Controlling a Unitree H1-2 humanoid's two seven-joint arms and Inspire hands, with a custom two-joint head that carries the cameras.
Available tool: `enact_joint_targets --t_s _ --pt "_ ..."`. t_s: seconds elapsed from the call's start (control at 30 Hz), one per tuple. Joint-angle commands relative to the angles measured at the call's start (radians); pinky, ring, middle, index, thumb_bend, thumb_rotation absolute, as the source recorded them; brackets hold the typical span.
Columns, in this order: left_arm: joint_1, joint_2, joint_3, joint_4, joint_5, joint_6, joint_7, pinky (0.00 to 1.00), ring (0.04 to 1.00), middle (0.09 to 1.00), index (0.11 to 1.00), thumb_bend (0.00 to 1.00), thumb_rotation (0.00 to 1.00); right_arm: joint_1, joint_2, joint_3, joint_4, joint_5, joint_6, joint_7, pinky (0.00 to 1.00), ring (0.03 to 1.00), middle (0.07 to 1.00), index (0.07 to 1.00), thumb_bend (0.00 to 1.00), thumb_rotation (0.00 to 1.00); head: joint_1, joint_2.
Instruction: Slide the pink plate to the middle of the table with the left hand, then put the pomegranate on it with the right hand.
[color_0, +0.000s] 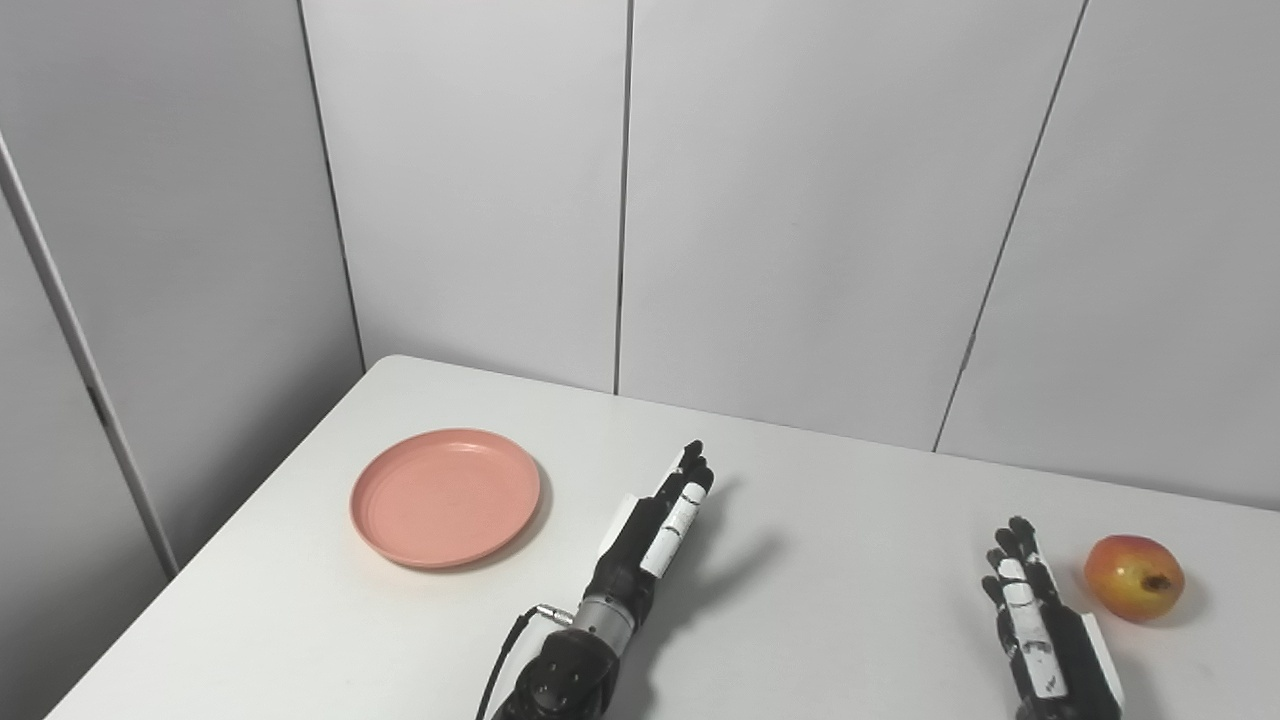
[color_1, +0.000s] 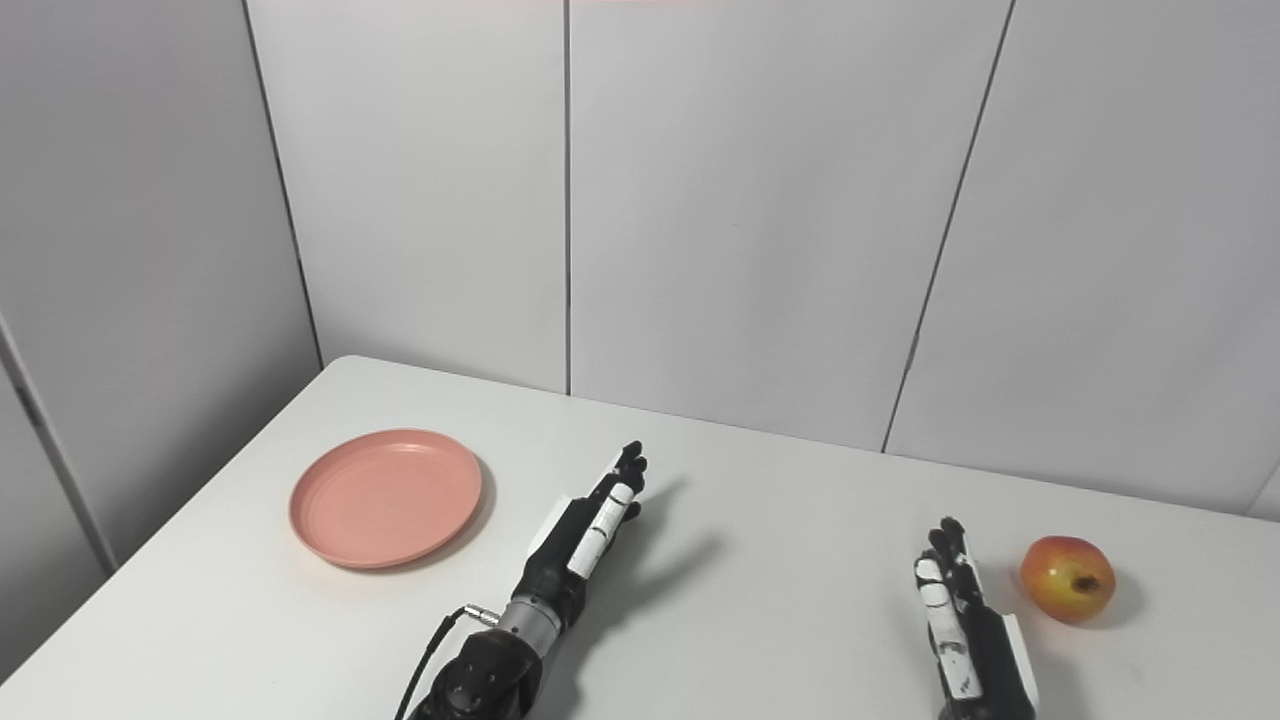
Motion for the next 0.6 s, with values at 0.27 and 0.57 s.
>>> enact_joint_targets --t_s 0.27,0.57 --pt "0.044 0.011 0.023 0.025 -0.049 -0.057 -0.017 0.95 0.984 1.000 1.000 0.53 1.00 -0.002 0.007 -0.004 -0.008 0.009 -0.041 0.003 1.00 1.000 1.000 1.000 0.49 0.79 -0.006 0.001" --pt "0.052 0.011 0.027 0.008 -0.055 -0.067 -0.003 0.94 0.971 0.992 0.994 0.51 1.00 0.002 0.006 0.000 -0.019 0.003 -0.029 -0.001 1.00 1.000 1.000 1.000 0.48 0.82 -0.006 0.005"
